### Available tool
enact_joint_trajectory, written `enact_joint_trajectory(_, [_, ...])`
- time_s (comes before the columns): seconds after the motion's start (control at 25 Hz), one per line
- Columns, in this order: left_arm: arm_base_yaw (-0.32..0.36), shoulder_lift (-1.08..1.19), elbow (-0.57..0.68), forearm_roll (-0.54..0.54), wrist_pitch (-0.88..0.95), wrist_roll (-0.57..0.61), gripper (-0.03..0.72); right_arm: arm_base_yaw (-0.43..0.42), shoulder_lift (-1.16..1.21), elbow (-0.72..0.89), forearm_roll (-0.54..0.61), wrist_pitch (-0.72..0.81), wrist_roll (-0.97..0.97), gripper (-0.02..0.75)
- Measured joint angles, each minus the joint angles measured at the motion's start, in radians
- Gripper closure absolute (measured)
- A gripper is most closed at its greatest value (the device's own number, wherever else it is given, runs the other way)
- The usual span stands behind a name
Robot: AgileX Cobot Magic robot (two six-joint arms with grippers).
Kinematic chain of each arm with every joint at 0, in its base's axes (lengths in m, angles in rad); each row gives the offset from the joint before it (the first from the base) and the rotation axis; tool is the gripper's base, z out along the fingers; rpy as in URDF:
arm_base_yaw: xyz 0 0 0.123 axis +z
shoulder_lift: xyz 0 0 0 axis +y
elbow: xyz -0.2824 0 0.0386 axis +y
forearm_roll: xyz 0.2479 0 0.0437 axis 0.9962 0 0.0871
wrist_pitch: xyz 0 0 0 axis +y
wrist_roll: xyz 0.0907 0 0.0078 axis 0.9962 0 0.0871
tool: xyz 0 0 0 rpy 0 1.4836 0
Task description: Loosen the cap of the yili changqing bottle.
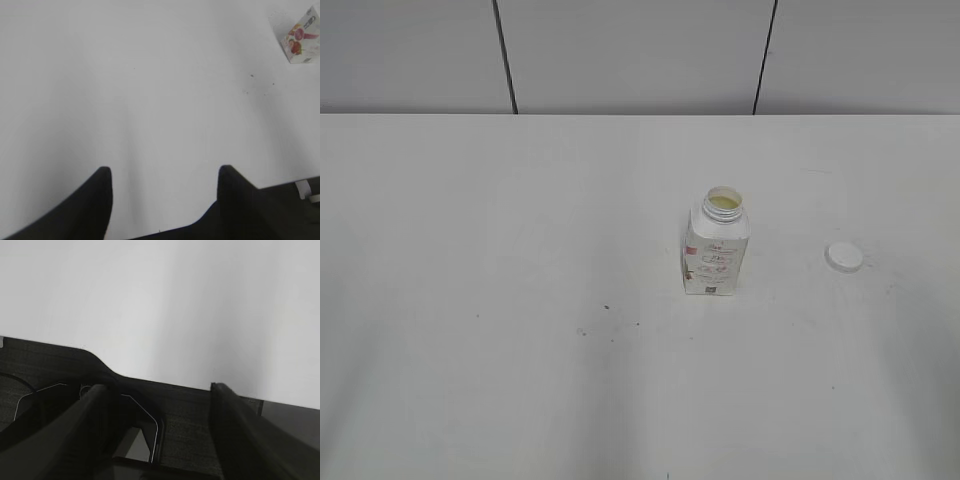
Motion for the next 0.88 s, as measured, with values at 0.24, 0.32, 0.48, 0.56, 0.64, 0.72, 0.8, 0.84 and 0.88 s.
enact_joint_trajectory(0.24, [0.000,-0.179,0.000,0.000,0.000,0.000,0.270,0.000,-0.013,0.026,0.000,-0.035,0.003,0.237])
enact_joint_trajectory(0.32, [0.000,-0.214,0.000,0.000,0.001,0.000,0.270,0.000,-0.030,0.026,0.001,-0.037,0.004,0.237])
enact_joint_trajectory(0.48, [0.000,-0.219,0.001,0.000,0.002,0.000,0.270,0.000,-0.108,0.026,0.001,-0.040,0.004,0.237])
enact_joint_trajectory(0.56, [0.000,-0.219,0.001,0.000,0.002,0.000,0.270,0.000,-0.165,0.026,0.001,-0.040,0.004,0.237])
enact_joint_trajectory(0.64, [0.000,-0.219,0.001,0.000,0.002,0.000,0.270,0.000,-0.220,0.026,0.001,-0.040,0.004,0.237])
enact_joint_trajectory(0.72, [0.000,-0.219,0.001,0.000,0.002,0.000,0.270,0.000,-0.279,0.026,0.001,-0.040,0.004,0.237])
enact_joint_trajectory(0.8, [0.000,-0.219,0.001,0.000,0.002,0.000,0.270,0.000,-0.334,0.026,0.001,-0.040,0.006,0.237])
enact_joint_trajectory(0.84, [0.000,-0.219,0.001,0.000,0.002,0.000,0.270,0.000,-0.363,0.026,0.001,-0.040,0.006,0.237])
enact_joint_trajectory(0.88, [0.000,-0.219,0.001,0.000,0.002,0.000,0.270,0.000,-0.387,0.026,0.001,-0.040,0.007,0.237])
